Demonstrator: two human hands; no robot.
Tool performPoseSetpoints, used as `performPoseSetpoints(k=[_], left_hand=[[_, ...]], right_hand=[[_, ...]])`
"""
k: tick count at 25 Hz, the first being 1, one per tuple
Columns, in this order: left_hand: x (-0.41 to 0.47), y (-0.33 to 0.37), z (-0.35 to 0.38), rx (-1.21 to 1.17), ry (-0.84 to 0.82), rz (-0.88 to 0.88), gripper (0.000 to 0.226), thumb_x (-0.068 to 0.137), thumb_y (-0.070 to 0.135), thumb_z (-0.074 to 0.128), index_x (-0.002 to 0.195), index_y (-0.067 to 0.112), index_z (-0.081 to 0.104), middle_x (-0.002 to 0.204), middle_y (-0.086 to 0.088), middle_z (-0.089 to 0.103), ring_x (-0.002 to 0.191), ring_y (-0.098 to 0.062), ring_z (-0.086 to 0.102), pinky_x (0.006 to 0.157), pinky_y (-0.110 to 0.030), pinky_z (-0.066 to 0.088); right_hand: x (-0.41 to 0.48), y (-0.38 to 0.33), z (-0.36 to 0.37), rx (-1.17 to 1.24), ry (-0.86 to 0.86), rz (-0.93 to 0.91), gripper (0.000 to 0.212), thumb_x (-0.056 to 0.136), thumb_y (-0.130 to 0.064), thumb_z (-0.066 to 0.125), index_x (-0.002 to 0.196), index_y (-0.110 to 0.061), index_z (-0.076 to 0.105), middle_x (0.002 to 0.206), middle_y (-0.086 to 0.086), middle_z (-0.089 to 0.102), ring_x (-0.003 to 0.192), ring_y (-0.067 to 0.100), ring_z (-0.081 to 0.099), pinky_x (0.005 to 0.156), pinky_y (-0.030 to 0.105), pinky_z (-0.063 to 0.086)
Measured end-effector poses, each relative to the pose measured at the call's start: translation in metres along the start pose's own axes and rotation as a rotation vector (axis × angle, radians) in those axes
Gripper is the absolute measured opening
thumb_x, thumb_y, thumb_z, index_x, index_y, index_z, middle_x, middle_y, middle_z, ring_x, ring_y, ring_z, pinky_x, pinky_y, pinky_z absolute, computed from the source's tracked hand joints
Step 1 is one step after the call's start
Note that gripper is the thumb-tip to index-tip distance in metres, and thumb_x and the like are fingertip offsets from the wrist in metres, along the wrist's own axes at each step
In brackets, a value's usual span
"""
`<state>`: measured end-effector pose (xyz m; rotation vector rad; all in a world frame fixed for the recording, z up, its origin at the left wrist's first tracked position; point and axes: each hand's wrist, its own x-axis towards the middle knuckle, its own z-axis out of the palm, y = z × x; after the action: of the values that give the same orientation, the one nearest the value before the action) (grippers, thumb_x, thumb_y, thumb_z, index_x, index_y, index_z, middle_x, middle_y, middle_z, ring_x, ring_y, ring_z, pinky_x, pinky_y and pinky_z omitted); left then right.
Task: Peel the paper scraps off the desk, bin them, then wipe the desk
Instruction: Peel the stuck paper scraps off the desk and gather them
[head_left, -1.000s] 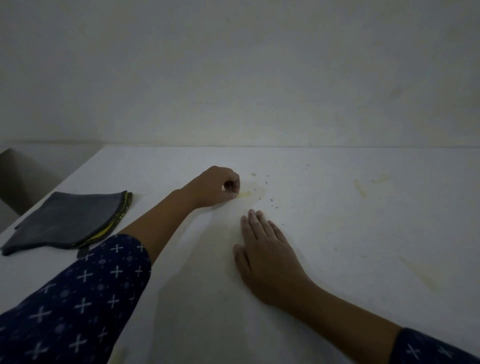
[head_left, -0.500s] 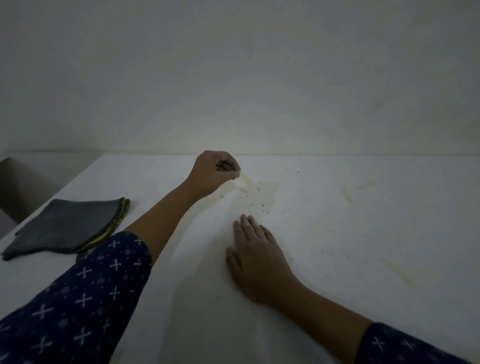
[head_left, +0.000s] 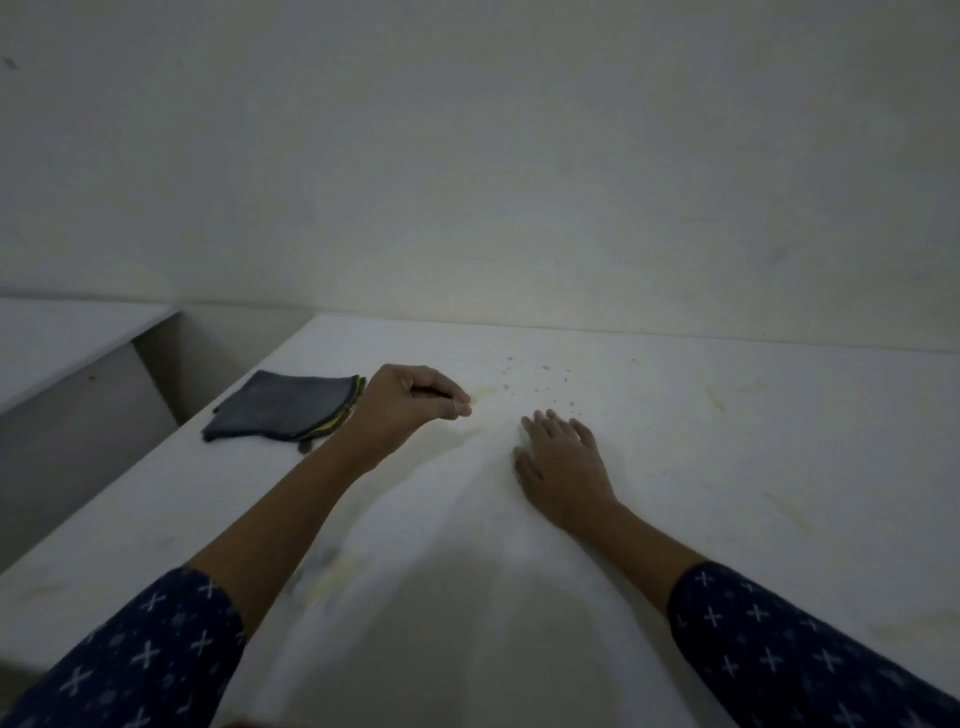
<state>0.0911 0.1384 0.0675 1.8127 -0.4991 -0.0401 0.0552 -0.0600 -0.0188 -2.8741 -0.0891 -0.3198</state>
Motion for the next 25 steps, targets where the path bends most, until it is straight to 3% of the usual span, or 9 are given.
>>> performPoseSetpoints(k=[5, 7, 10, 13, 15, 18, 20, 25], left_hand=[[-0.078, -0.004, -0.029, -0.041, 0.012, -0.036, 0.013, 0.074, 0.001, 0.063, 0.081, -0.007, 0.071, 0.079, -0.016, 0.072, 0.078, -0.019, 0.068, 0.07, -0.02, 0.052], [-0.097, -0.004, -0.041, -0.054, 0.044, -0.052, 0.017, 0.078, 0.007, 0.064, 0.082, -0.007, 0.071, 0.079, -0.017, 0.072, 0.077, -0.021, 0.069, 0.069, -0.02, 0.053], [-0.123, -0.004, -0.053, 0.143, 0.114, -0.089, 0.007, 0.077, 0.01, 0.071, 0.081, 0.006, 0.075, 0.076, -0.006, 0.074, 0.074, -0.014, 0.069, 0.067, -0.015, 0.051], [-0.14, -0.005, -0.061, 0.256, 0.127, -0.135, 0.007, 0.073, 0.01, 0.075, 0.079, 0.013, 0.076, 0.078, 0.0, 0.074, 0.074, -0.006, 0.067, 0.066, -0.01, 0.049], [-0.149, -0.003, -0.065, 0.25, 0.131, -0.152, 0.008, 0.071, 0.009, 0.076, 0.079, 0.013, 0.076, 0.078, -0.001, 0.074, 0.074, -0.007, 0.068, 0.067, -0.011, 0.05], [-0.158, -0.005, -0.069, 0.268, 0.137, -0.16, 0.009, 0.071, 0.009, 0.075, 0.076, 0.016, 0.076, 0.075, -0.001, 0.073, 0.069, -0.006, 0.066, 0.062, -0.012, 0.048], [-0.162, -0.01, -0.07, 0.31, 0.153, -0.181, 0.011, 0.072, 0.009, 0.074, 0.076, 0.019, 0.076, 0.076, -0.001, 0.073, 0.068, -0.006, 0.065, 0.06, -0.011, 0.048], [-0.17, -0.026, -0.062, 0.32, 0.266, -0.249, 0.015, 0.07, 0.001, 0.072, 0.074, 0.016, 0.074, 0.071, -0.011, 0.073, 0.063, -0.017, 0.068, 0.063, -0.02, 0.056]], right_hand=[[-0.015, -0.044, -0.019, 0.327, 0.209, -0.056, 0.029, 0.095, -0.019, 0.044, 0.119, -0.012, 0.06, 0.122, 0.006, 0.063, 0.116, 0.021, 0.054, 0.1, 0.033, 0.036], [-0.024, -0.071, -0.025, 0.504, 0.21, -0.071, 0.023, 0.093, -0.015, 0.048, 0.107, -0.01, 0.066, 0.108, 0.005, 0.068, 0.1, 0.017, 0.06, 0.085, 0.023, 0.043], [-0.037, -0.108, -0.032, 0.801, 0.03, 0.017, 0.025, 0.094, -0.023, 0.05, 0.099, -0.008, 0.069, 0.093, 0.002, 0.07, 0.082, 0.011, 0.061, 0.071, 0.015, 0.045], [-0.043, -0.133, -0.036, 1.079, -0.233, 0.148, 0.045, 0.088, -0.047, 0.056, 0.096, -0.004, 0.07, 0.092, 0.011, 0.071, 0.082, 0.019, 0.067, 0.078, 0.028, 0.056], [-0.044, -0.142, -0.033, 1.098, -0.292, 0.112, 0.042, 0.083, -0.041, 0.066, 0.093, 0.0, 0.071, 0.091, 0.015, 0.071, 0.082, 0.021, 0.069, 0.079, 0.029, 0.058], [-0.048, -0.151, -0.025, 1.222, -0.378, 0.089, 0.016, 0.081, -0.008, 0.07, 0.091, 0.004, 0.07, 0.084, 0.015, 0.069, 0.076, 0.021, 0.066, 0.074, 0.023, 0.058], [-0.049, -0.155, -0.021, 1.281, -0.427, 0.124, 0.007, 0.079, 0.003, 0.068, 0.085, 0.002, 0.07, 0.078, 0.014, 0.067, 0.071, 0.019, 0.064, 0.068, 0.019, 0.057], [-0.054, -0.165, -0.008, 1.045, -0.345, 0.086, 0.008, 0.074, 0.0, 0.074, 0.082, 0.002, 0.073, 0.068, 0.011, 0.067, 0.061, 0.017, 0.061, 0.063, 0.023, 0.055]])
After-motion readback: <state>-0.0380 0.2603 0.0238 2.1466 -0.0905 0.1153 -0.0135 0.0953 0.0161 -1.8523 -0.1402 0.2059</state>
